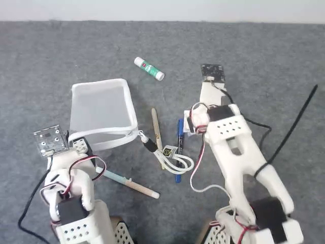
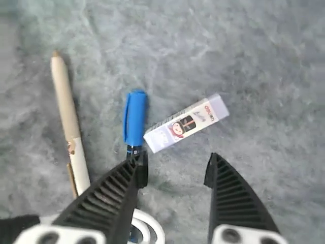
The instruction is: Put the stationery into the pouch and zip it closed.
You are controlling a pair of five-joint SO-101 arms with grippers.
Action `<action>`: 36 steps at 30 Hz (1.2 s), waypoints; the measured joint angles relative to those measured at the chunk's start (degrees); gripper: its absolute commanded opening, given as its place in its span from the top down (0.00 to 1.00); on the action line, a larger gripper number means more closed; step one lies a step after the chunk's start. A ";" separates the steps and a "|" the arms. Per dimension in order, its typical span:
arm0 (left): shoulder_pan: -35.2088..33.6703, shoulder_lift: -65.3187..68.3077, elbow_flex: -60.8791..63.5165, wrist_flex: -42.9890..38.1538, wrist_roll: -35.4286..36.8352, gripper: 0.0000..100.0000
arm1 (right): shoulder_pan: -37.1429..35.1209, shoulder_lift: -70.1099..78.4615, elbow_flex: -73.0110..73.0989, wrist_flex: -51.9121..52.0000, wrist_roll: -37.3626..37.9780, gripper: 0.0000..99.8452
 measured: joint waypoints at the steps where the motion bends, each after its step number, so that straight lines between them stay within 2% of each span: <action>1: 0.00 0.00 0.00 0.00 0.00 0.99 | -0.09 1.23 -0.62 0.00 -0.35 0.82; 11: 0.00 0.00 0.00 0.00 0.00 0.99 | -0.09 12.75 -6.24 0.00 -1.05 0.82; 19: 0.00 0.00 0.00 0.00 0.00 0.99 | 4.66 22.24 -12.75 0.00 -1.05 0.82; 28: 0.00 0.00 0.00 0.00 0.00 0.99 | 4.66 29.71 -20.57 1.23 -1.05 0.83; 30: 0.00 0.00 0.00 0.00 0.00 0.99 | 4.66 30.07 -21.63 2.81 -1.05 0.86; 34: 0.00 0.00 0.00 0.00 0.00 0.99 | 4.84 30.07 -21.89 3.69 -1.23 1.00; 36: 0.00 0.00 0.00 0.00 0.00 0.99 | 5.10 30.07 -22.07 4.31 -1.23 0.98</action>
